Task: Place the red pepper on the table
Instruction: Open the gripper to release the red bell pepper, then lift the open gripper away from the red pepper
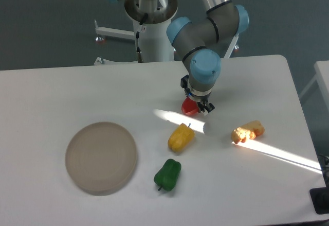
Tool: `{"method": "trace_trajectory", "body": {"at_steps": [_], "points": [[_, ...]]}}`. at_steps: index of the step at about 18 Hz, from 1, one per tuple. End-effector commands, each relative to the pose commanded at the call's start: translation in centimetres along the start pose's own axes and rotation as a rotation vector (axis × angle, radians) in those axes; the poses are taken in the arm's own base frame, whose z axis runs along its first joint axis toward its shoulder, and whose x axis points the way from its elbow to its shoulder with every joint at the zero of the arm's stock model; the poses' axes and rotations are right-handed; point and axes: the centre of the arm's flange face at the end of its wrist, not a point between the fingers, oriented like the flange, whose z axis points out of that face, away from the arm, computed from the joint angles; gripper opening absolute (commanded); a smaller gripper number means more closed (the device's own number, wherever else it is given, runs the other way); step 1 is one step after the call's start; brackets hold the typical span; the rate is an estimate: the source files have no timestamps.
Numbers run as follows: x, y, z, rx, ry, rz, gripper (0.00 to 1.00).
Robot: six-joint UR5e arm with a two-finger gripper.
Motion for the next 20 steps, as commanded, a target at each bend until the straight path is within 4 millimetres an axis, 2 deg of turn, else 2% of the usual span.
{"method": "trace_trajectory", "body": {"at_steps": [3, 5, 7, 11, 17, 20], "points": [[-0.1, 0.1, -0.3, 0.001, -0.006, 0.001, 0.82], [-0.4, 0.1, -0.7, 0.002, -0.015, 0.005, 0.85], [-0.7, 0.5, -1.6, 0.006, -0.032, 0.003, 0.92], [-1.8, 0.8, -3.8, 0.009, -0.078, -0.004, 0.99], [-4.5, 1.2, -9.2, 0.024, -0.183, -0.016, 0.99], [-5.7, 1.3, -10.7, 0.032, -0.215, -0.02, 1.0]]}}
